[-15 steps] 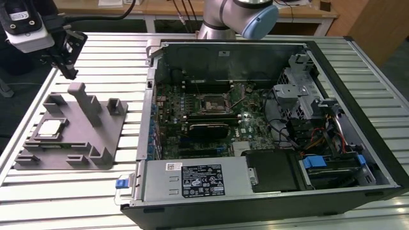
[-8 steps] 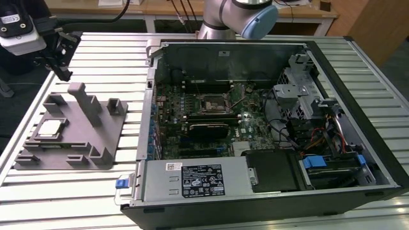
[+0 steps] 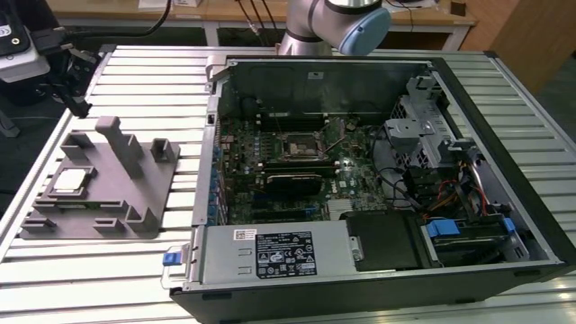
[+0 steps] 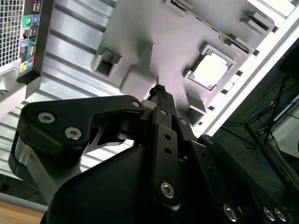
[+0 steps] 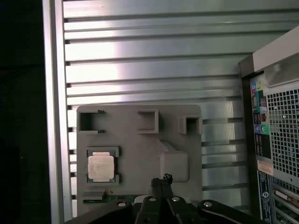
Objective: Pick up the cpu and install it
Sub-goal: 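Reach for the cpu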
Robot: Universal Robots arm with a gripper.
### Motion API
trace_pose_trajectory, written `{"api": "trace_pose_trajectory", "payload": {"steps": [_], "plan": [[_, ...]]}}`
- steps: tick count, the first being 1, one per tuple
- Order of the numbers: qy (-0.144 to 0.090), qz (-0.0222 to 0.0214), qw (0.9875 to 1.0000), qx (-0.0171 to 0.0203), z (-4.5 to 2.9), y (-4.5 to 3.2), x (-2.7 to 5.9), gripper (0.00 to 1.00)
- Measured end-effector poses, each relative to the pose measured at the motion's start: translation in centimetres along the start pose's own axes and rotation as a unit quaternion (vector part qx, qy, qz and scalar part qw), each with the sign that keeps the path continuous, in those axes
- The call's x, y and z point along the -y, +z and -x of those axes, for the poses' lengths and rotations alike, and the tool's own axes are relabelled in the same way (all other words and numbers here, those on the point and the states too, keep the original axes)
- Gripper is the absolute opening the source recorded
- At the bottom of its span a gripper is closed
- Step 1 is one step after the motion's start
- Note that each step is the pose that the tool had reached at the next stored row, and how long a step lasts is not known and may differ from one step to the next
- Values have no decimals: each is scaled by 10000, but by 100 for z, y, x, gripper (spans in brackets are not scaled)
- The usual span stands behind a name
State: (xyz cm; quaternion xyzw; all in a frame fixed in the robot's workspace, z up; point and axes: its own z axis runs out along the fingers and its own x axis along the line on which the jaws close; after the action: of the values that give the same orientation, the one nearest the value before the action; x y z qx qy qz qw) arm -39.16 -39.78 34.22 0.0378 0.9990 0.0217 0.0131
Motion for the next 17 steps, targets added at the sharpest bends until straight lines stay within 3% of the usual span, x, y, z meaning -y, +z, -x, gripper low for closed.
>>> {"api": "trace_pose_trajectory", "payload": {"steps": [9, 17], "plan": [[0, 0, 10000, 0, -180, 55, 16, 11], [0, 0, 10000, 1, -271, 119, 28, 11]]}}
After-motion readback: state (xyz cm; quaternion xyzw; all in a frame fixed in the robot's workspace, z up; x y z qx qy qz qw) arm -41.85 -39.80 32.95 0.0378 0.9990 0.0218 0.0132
